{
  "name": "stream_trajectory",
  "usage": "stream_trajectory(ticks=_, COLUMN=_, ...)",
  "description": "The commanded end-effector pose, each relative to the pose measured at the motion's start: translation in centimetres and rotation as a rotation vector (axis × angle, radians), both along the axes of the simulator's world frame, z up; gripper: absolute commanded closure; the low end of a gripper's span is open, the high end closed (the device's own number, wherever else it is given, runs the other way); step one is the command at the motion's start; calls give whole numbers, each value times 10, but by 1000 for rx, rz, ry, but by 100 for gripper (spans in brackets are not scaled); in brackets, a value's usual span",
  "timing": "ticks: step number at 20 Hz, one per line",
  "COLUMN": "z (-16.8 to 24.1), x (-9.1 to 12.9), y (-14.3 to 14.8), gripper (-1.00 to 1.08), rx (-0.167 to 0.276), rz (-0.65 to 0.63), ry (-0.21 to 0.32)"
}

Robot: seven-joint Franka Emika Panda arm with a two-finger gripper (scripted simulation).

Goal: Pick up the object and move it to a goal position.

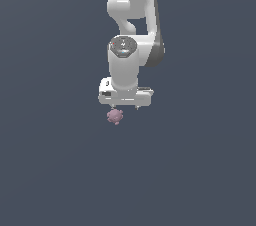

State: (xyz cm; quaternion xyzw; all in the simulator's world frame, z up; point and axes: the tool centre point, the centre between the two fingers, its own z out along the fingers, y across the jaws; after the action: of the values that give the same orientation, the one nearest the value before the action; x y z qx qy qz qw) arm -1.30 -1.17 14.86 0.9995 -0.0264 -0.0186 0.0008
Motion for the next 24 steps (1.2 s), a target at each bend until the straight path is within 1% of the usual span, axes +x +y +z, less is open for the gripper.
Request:
stream_trajectory(ticks=1, z=0, x=0, y=0, gripper=-92, rx=0, rz=0, ry=0)
stream_trajectory(ticks=4, z=5, x=2, y=-4, gripper=-92, rx=-2, rz=-11, ry=-7)
stream_trajectory(ticks=10, z=24, x=11, y=-23, gripper=-92, rx=-7, rz=-59, ry=-38)
stream_trajectory(ticks=17, z=23, x=11, y=-22, gripper=-92, rx=-7, rz=-58, ry=-37)
stream_trajectory(ticks=24, z=7, x=5, y=-28, gripper=-92, rx=-5, rz=-132, ry=-37)
